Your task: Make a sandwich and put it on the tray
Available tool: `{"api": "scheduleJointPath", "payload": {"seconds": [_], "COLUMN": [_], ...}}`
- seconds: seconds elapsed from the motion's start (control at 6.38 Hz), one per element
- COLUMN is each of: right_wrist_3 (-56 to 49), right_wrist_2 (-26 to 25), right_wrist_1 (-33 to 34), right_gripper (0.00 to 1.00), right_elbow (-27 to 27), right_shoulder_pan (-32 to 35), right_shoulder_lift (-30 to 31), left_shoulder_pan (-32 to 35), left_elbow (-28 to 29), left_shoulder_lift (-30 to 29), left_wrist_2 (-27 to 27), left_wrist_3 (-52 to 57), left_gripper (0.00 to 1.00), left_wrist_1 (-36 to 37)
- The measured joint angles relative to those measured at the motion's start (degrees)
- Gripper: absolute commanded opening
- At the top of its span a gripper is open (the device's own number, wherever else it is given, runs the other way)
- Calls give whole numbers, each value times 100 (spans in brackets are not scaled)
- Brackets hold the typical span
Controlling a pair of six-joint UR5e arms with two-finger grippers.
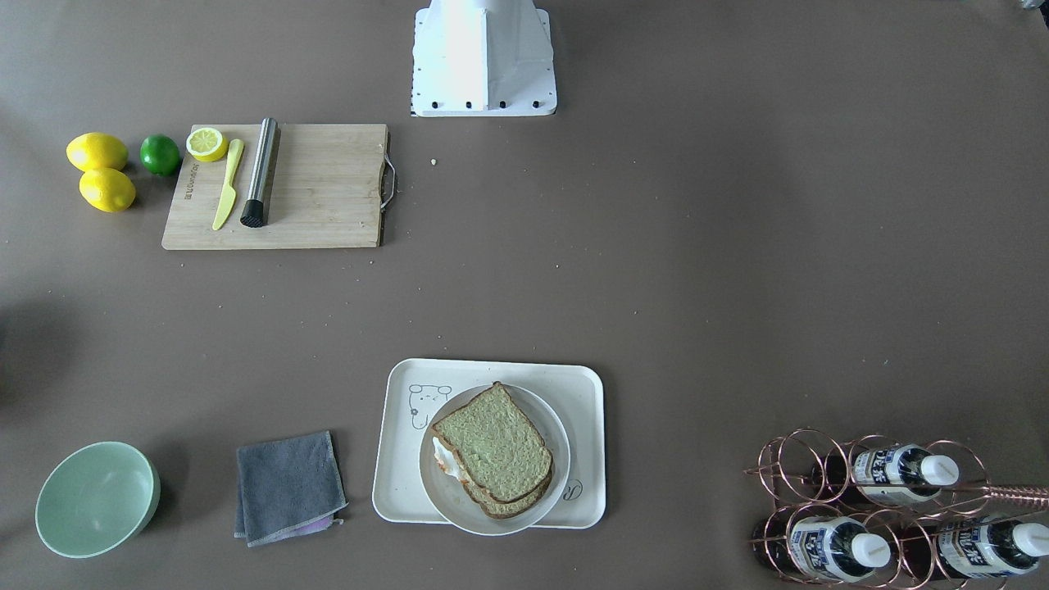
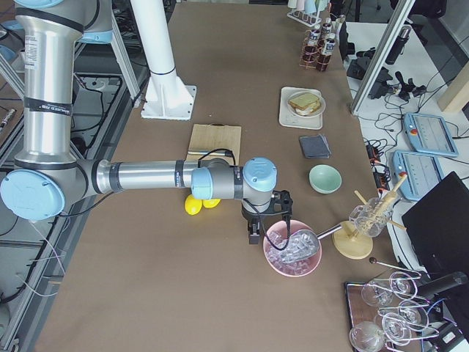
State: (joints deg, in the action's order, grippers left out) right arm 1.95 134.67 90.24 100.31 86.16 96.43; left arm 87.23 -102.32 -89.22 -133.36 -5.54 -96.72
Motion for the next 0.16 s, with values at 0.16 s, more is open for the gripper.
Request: {"api": "scheduleJointPath", "payload": {"seconds": [0.16], "right_wrist_3": [-7], "right_wrist_2": [-2], "right_wrist_1": [1], "right_gripper": [100], "right_elbow": [-31], "right_shoulder_pan": [0], "right_shoulder_lift": [19], "left_shoulder_pan": [-27], "left_elbow": [-21], "left_shoulder_lift": [-24], "left_wrist_2": [6], "left_wrist_3": [-3], "left_gripper": [97], "left_wrist_1": [-10]}}
